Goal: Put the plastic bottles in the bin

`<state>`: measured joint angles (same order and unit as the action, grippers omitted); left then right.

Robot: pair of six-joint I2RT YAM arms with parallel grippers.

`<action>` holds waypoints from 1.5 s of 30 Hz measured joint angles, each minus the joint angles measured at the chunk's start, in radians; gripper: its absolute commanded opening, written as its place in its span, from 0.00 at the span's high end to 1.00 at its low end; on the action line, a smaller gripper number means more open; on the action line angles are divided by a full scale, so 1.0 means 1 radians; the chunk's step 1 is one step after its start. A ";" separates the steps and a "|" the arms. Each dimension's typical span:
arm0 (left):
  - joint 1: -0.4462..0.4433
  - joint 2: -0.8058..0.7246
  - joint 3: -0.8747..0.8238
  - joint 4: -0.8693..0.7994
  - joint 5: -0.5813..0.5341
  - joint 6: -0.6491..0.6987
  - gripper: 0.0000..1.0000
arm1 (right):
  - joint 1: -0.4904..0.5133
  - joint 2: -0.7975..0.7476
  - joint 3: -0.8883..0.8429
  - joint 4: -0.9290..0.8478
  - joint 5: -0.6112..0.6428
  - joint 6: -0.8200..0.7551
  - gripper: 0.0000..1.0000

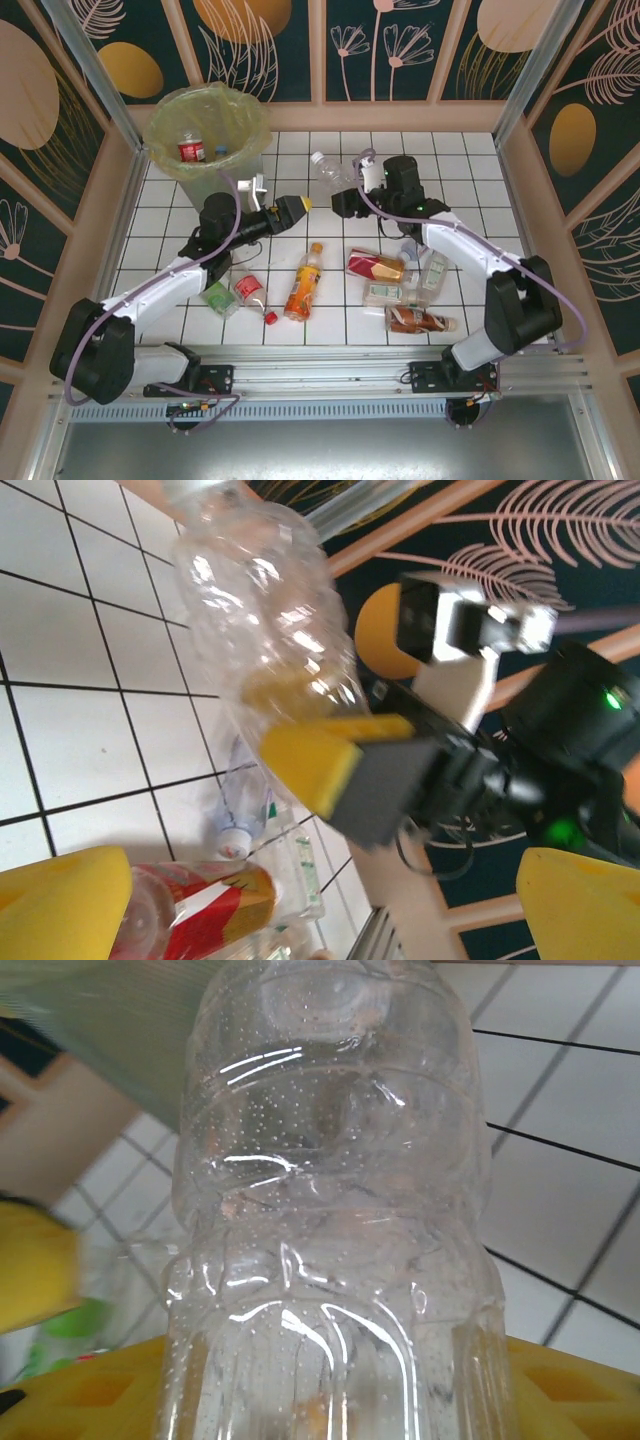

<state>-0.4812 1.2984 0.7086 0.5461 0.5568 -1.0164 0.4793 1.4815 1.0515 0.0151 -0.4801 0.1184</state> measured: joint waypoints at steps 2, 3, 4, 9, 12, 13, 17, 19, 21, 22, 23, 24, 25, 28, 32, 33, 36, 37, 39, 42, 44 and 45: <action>-0.003 0.021 0.000 0.047 -0.018 -0.045 0.01 | 0.017 -0.044 -0.021 0.015 -0.028 0.023 0.47; -0.003 0.032 0.000 0.072 -0.022 -0.069 0.01 | 0.025 -0.066 -0.034 0.024 -0.042 0.035 0.46; -0.004 0.047 0.000 0.102 -0.025 -0.095 0.01 | 0.032 -0.089 -0.048 0.032 -0.058 0.049 0.46; -0.015 0.104 0.000 0.222 -0.027 -0.182 0.01 | 0.052 -0.147 -0.082 0.060 -0.136 0.092 0.46; -0.017 0.111 0.000 0.262 -0.026 -0.200 0.03 | 0.062 -0.153 -0.095 0.065 -0.176 0.105 0.45; -0.017 0.111 0.000 0.279 -0.023 -0.206 0.04 | 0.069 -0.153 -0.100 0.065 -0.188 0.107 0.45; -0.017 0.113 0.000 0.329 -0.016 -0.220 0.13 | 0.095 -0.153 -0.112 0.067 -0.230 0.110 0.45; -0.018 0.116 0.000 0.343 -0.015 -0.229 0.16 | 0.103 -0.153 -0.120 0.072 -0.248 0.117 0.45; -0.019 0.116 0.000 0.348 -0.014 -0.230 0.21 | 0.103 -0.153 -0.127 0.082 -0.263 0.124 0.45; -0.019 0.116 0.000 0.351 -0.012 -0.233 0.23 | 0.103 -0.153 -0.130 0.086 -0.269 0.126 0.45; -0.019 0.116 0.000 0.353 -0.012 -0.235 0.25 | 0.103 -0.153 -0.131 0.088 -0.274 0.127 0.45; -0.019 0.116 0.000 0.356 -0.009 -0.235 0.28 | 0.103 -0.153 -0.131 0.091 -0.276 0.128 0.45; -0.020 0.116 0.000 0.359 -0.008 -0.235 0.31 | 0.103 -0.153 -0.131 0.095 -0.278 0.128 0.45; -0.020 0.116 0.000 0.364 -0.009 -0.237 0.37 | 0.103 -0.153 -0.132 0.108 -0.282 0.128 0.45; -0.019 0.116 0.000 0.366 -0.008 -0.227 0.43 | 0.103 -0.153 -0.132 0.111 -0.282 0.131 0.44; -0.019 0.116 0.000 0.367 -0.008 -0.225 0.43 | 0.103 -0.153 -0.132 0.112 -0.282 0.131 0.43; -0.019 0.114 0.000 0.367 -0.008 -0.215 0.44 | 0.103 -0.153 -0.132 0.113 -0.282 0.131 0.38; -0.019 0.113 0.001 0.366 -0.008 -0.212 0.44 | 0.103 -0.153 -0.132 0.113 -0.282 0.131 0.35; -0.019 0.109 0.004 0.357 -0.008 -0.203 0.45 | 0.103 -0.153 -0.132 0.116 -0.282 0.131 0.27; -0.021 0.097 0.024 0.319 0.004 -0.166 0.45 | 0.103 -0.153 -0.132 0.116 -0.280 0.144 0.11; -0.023 0.083 0.052 0.269 0.006 -0.128 0.45 | 0.103 -0.153 -0.132 0.119 -0.278 0.148 0.01; -0.023 0.074 0.077 0.226 0.004 -0.098 0.45 | 0.103 -0.155 -0.133 0.120 -0.276 0.150 0.01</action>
<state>-0.5037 1.3727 0.7853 0.7719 0.5610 -1.1141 0.5823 1.3266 0.9184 0.1349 -0.7563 0.2687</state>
